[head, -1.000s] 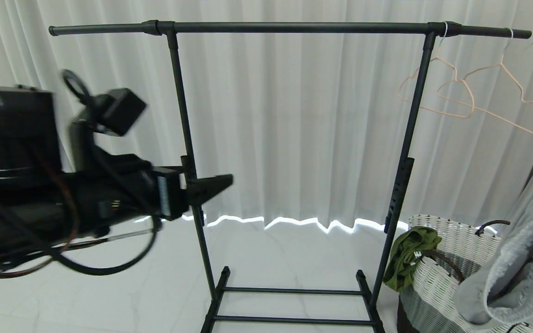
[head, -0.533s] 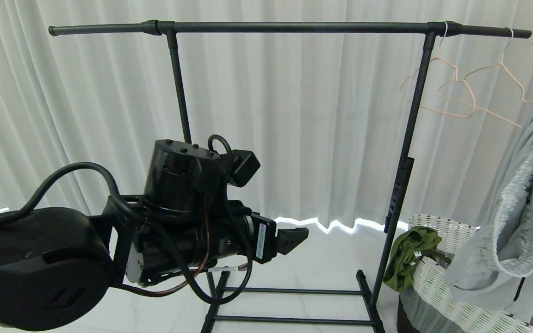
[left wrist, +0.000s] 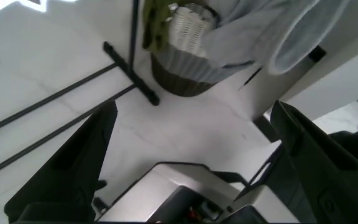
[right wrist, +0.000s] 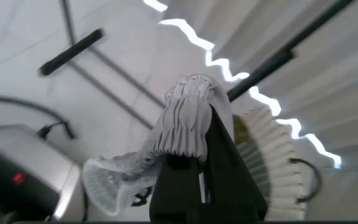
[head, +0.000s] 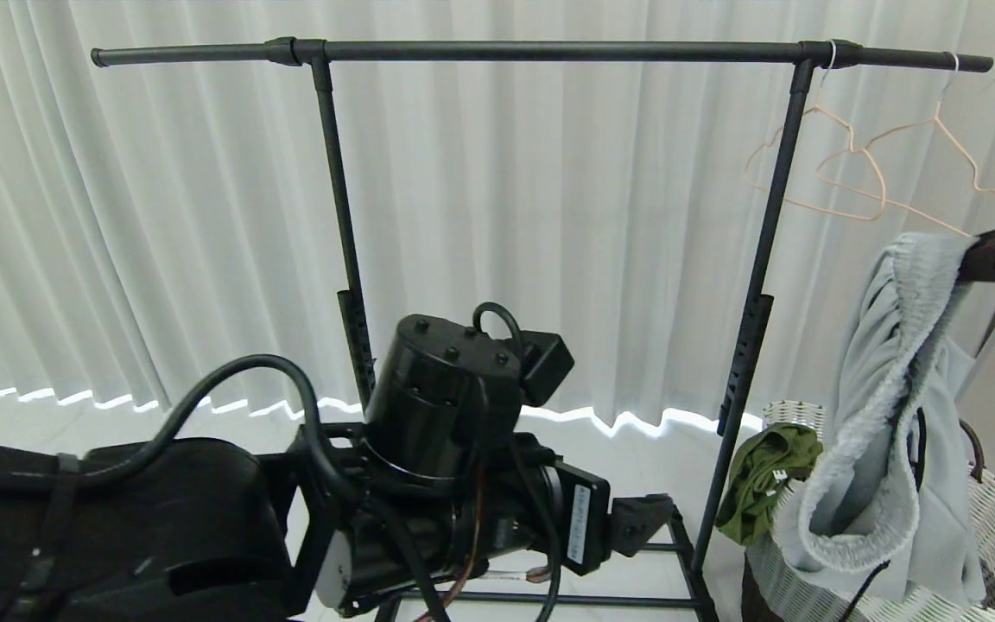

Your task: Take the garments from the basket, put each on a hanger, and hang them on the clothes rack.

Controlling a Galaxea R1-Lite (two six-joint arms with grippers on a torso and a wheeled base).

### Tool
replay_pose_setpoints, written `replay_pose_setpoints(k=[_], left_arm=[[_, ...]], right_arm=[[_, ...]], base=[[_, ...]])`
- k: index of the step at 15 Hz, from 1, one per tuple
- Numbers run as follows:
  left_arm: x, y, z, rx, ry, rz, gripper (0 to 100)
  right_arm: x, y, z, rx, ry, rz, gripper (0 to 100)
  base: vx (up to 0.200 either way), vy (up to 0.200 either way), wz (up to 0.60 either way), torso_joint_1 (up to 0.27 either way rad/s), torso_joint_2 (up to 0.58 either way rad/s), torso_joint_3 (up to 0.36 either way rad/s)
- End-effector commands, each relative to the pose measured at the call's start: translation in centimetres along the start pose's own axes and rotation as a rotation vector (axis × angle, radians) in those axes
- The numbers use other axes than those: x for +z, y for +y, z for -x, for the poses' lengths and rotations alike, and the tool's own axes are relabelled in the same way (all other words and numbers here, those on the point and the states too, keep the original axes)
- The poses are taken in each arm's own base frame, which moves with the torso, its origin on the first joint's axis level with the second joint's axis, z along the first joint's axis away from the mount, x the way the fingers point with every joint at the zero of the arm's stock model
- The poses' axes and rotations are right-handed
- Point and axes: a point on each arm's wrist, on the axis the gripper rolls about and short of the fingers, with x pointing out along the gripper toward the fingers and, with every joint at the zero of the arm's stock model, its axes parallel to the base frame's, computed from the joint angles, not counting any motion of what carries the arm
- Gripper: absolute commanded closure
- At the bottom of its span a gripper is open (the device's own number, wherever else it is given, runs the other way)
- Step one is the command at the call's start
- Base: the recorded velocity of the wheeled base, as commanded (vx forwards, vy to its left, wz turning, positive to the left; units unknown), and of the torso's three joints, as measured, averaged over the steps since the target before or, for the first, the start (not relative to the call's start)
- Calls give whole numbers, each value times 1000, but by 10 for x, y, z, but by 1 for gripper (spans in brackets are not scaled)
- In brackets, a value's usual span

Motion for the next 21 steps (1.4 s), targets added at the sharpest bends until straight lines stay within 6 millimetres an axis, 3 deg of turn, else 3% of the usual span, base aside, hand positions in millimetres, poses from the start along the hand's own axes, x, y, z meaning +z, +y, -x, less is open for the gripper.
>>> replay_pose_setpoints(k=[1,4,5,8,12,17,18,21], left_arm=[[-8,-19,-37,-56,26,-3,0],[-9,-37,-69,-98,37,19,0],[-8,-49,-92,-124,34,46,0],[-9,-68,-130,-139,14,72,0],[-31,-50,-163,-26,44,83,0],[-42,-41,-174,5,73,86,0],[-42,-41,-174,9,71,86,100],[-37,-43,-169,61,29,83,100]], right_arm=[[-11,11,1,66,16,6,100],[-11,17,1,102,8,4,100],[-9,23,1,129,2,-22,100],[-10,27,1,146,6,-42,100],[-11,28,6,141,-10,-50,100],[-11,28,8,140,-13,-54,100],[-12,28,8,139,-11,-54,100],[-19,26,9,116,8,-67,100]], base=[[0,0,0,0,0,0],[0,0,0,0,0,0],[0,0,0,0,0,0],[0,0,0,0,0,0],[0,0,0,0,0,0],[0,0,0,0,0,0],[0,0,0,0,0,0],[0,0,0,0,0,0]])
